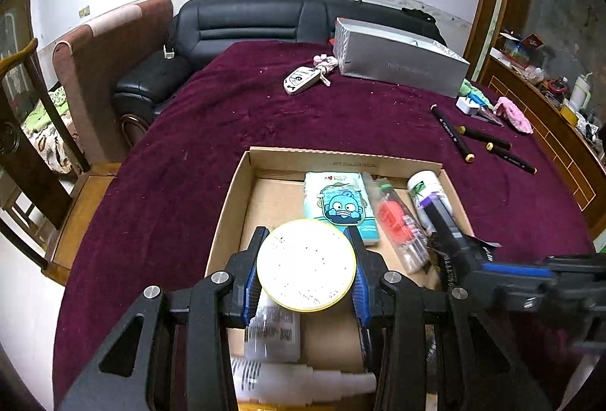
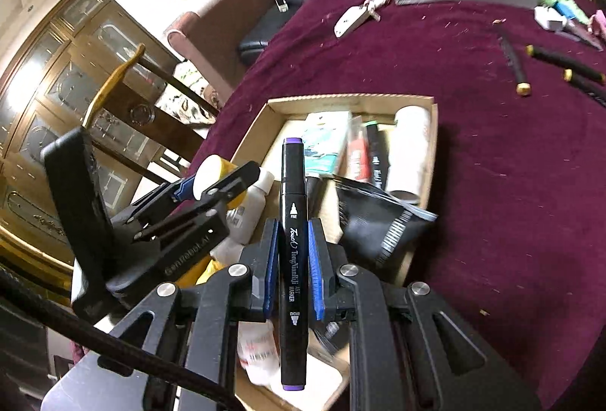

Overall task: Organize objects
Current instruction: 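Carry the tape roll and marker into the tray and release both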

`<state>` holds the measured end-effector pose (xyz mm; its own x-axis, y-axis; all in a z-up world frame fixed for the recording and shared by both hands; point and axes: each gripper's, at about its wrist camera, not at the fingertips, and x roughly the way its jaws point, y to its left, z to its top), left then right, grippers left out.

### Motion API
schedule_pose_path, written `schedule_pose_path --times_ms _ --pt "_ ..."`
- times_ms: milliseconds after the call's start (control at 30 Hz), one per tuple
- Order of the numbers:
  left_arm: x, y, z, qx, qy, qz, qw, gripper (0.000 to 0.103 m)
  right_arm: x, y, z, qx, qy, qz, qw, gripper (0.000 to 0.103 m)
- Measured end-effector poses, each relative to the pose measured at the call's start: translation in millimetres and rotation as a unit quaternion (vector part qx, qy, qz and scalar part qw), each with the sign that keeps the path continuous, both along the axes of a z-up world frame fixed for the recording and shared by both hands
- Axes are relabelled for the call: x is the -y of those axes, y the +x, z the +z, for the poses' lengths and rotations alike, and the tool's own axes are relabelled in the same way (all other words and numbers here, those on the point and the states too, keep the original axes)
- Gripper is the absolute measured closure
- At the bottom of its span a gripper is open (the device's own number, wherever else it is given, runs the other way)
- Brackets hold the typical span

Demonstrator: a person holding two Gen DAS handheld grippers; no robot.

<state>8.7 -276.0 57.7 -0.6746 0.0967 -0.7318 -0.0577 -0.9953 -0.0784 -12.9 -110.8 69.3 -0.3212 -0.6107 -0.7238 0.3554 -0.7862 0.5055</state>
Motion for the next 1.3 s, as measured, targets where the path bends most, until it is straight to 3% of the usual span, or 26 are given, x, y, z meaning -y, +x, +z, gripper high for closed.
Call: schedule_pose_path --times_ms 333,733,1100,1300 --pt "2.3 -23.2 -15.6 0.02 0.016 0.002 0.9997 0.069 23.7 -37.4 -25.7 0.026 0.038 -0.023 0.999 0.09" --pt "12.9 -32.6 -20.5 0.038 0.073 0.01 0.9966 0.069 23.3 -46.6 -31.7 0.03 0.014 -0.038 0.999 0.09" --pt "29.5 -28.1 -12.7 0.019 0.12 0.042 0.9917 0.068 26.3 -51.5 -35.4 0.054 -0.013 -0.042 0.998 0.09" --pt "29.6 -17.7 0.4 -0.006 0.101 0.047 0.9937 0.055 26.1 -50.4 -32.6 0.05 -0.015 -0.043 0.998 0.088"
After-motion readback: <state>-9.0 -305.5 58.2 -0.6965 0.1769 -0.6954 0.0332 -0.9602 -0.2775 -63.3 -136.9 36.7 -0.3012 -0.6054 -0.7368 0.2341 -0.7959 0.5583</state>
